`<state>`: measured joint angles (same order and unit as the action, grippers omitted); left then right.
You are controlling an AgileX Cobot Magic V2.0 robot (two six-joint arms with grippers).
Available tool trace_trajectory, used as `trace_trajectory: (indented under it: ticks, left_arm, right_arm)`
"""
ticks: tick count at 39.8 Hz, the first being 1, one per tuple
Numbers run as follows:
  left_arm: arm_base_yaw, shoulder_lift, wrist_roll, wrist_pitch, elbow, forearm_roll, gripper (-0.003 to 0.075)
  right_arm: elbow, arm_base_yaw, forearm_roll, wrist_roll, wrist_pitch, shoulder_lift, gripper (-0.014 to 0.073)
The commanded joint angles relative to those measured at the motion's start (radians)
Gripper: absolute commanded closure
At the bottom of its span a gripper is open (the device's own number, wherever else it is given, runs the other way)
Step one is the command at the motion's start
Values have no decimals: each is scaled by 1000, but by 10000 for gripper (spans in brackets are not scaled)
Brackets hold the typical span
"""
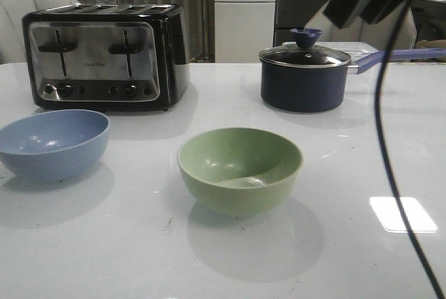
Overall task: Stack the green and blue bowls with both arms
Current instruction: 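Release the green bowl and lift the right gripper away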
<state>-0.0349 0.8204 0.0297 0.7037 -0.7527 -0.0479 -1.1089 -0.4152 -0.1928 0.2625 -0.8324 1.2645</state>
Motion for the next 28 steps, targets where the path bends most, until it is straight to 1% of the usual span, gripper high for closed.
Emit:
trace_trajectory:
  ticks: [1,8,15,22,28]
  left_arm:
    - [-1,-2,0,-61,-31,-7,247]
    - [-1,-2,0,-61,-31,-7,247]
    - [-1,-2,0,-62,-31,-7,247]
    - [-1,-2,0,-69,-31,-7,247]
    - [-1,-2,0,-71,-31,-7,247]
  right_arm:
    - [54,1,-2,6,53,-147,213]
    - [200,1,-8,5,34,-339,213]
    - [309,1,-41,5,12,-518,213]
    - [380,1,-51,5,-6,-660,213]
    - [405,1,-51,5,-6,-728,213]
